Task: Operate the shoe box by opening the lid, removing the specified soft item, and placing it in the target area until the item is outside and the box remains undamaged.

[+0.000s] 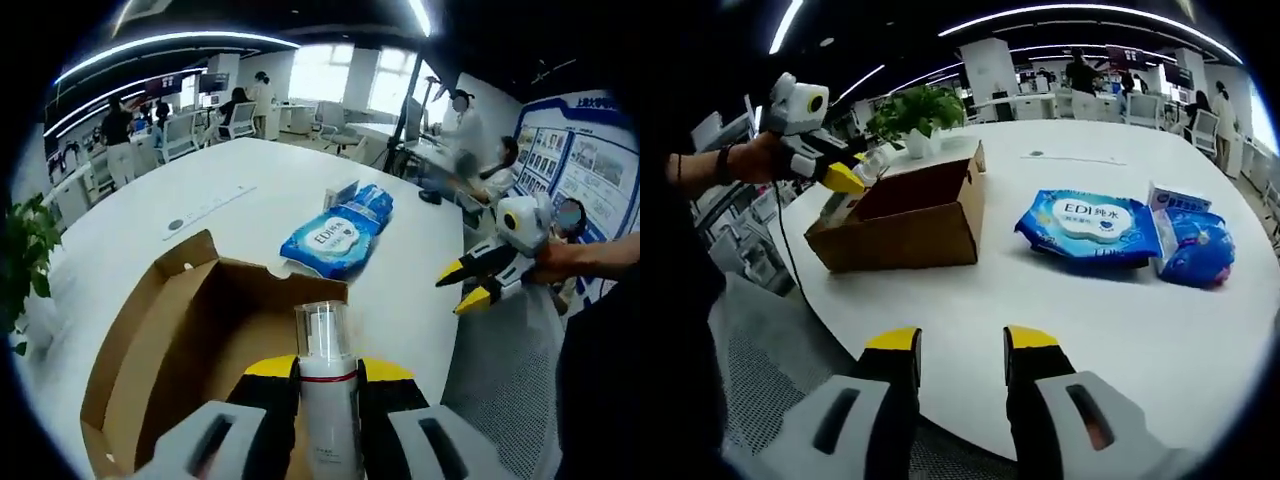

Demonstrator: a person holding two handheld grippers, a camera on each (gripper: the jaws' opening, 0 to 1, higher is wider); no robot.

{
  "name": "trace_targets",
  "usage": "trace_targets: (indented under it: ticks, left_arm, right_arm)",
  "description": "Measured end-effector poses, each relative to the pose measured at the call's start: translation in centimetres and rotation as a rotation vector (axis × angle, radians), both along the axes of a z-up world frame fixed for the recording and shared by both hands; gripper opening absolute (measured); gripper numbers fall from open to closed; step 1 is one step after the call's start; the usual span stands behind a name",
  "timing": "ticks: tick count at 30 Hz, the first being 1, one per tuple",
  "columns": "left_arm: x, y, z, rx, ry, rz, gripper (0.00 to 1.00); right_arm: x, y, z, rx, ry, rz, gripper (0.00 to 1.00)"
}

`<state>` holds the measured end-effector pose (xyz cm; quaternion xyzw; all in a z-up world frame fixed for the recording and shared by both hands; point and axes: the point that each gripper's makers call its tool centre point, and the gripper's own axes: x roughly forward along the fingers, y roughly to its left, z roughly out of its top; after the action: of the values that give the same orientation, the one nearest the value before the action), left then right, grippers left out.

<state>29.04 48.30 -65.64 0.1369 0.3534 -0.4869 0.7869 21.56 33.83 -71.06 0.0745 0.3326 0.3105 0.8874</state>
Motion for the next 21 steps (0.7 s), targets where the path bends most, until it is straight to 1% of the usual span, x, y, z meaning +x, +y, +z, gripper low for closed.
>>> trace_targets:
  ticks: [1,3,5,8,9,10,12,15,17,20,21]
  left_arm:
    - [-0.3,-0.2,-0.2,0.011,-0.012,-0.016,0.23]
    - [-0.9,-0.8,-0.5,0.033,-0.039,-0.045,0.23]
    - [-1.6,-1.5,-0.7,0.041,-0.061,-0.074,0.23]
    - [-2.4,-2.1,-1.0,0.067,-0.099,-0.116,0.23]
    - [-2.7,-2.4,-1.2,0.086,-0.121,-0.144,0.23]
    - [-3.2,-2.7,-1.5,0.101,-0.137,-0.169,0.23]
    - [-3.9,-3.1,-1.9,0.112,-0.147,-0.19,0.23]
    - [-4.5,-3.7,-2.7,0.106,-0.147,-0.204,0.23]
    - [-5.2,-4.1,-3.2,0.108,-0.15,-0.222,0.23]
    - [-6.1,-4.7,-3.7,0.128,-0.192,-0.258,0.23]
    - [-6.2,-4.8,-3.7,0.128,-0.193,-0.26,0.23]
  right_arm:
    - [-0.1,0.2,0.1,0.032,0.014,0.0,0.3]
    - [0.0,1.0,0.8,0.135,0.041,-0.022,0.32]
    - [0.0,1.6,1.0,0.168,0.055,-0.023,0.31]
    - [0.2,2.7,1.4,0.181,0.06,-0.001,0.31]
    - [0.3,3.8,2.0,0.197,0.062,0.023,0.31]
    - [0.4,4.1,2.2,0.198,0.059,0.031,0.31]
    - [0.6,5.2,2.9,0.215,0.06,0.056,0.31]
    - [0.9,6.1,3.8,0.244,0.064,0.071,0.31]
    - [1.2,6.5,3.6,0.24,0.079,0.075,0.31]
    - [1.0,7.0,3.2,0.235,0.122,0.086,0.28]
    - [0.9,7.1,3.1,0.232,0.131,0.087,0.28]
